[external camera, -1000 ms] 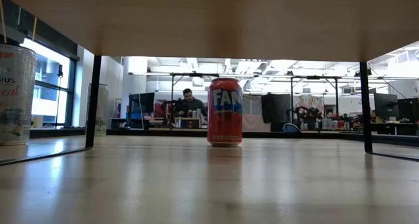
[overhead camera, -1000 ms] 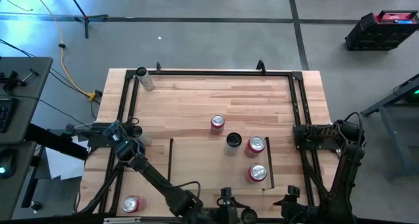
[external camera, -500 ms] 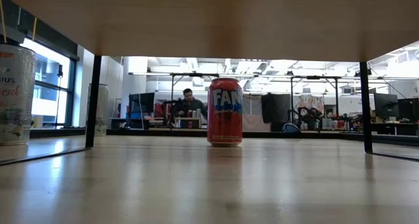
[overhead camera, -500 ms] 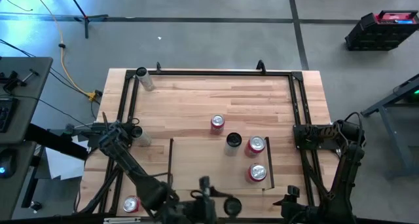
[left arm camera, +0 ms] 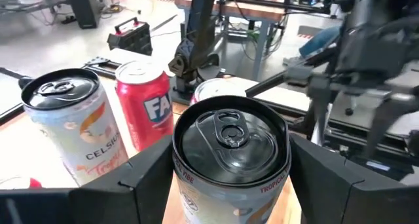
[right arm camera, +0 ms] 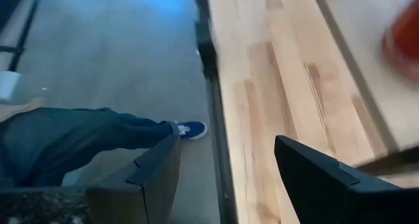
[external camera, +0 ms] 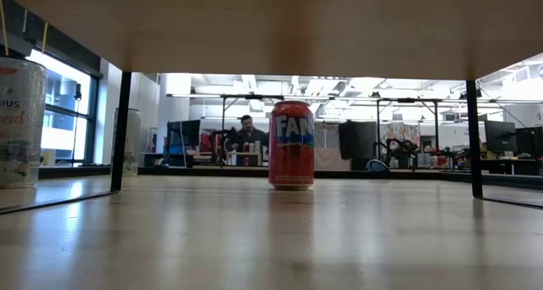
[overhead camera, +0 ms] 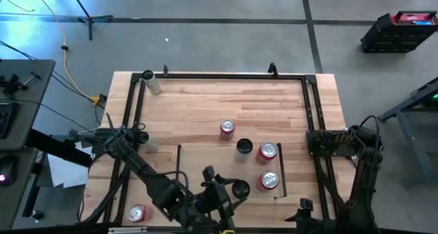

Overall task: Place canned beverage on shelf
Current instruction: Put the bottom white yellow soda can on the shelf aligned with the white yellow soda can

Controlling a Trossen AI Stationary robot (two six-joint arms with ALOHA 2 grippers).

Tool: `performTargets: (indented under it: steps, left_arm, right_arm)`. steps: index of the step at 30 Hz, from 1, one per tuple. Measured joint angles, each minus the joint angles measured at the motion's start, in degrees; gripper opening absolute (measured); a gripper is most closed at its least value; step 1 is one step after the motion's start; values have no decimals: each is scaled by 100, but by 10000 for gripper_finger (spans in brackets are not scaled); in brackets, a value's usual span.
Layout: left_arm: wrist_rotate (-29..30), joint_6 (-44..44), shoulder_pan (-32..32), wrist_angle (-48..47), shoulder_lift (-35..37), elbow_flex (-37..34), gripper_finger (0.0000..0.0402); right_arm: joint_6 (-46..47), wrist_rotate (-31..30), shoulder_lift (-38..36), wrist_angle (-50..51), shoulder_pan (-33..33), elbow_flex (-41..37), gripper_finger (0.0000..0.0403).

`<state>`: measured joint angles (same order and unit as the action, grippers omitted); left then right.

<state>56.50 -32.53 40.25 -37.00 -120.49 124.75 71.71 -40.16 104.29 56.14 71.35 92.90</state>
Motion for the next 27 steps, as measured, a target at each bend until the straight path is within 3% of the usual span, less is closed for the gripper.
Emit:
performTargets:
  steps: [17,27]
  left_arm:
    - [414,-221,-164,-120,-267,-13,244]
    - [417,-1083,-306,-397,-256,-9,244]
  right_arm:
    - [-1946,-1256,0,142,-37,1269,232]
    - [-2105,-1208,0,122,-236,1279,232]
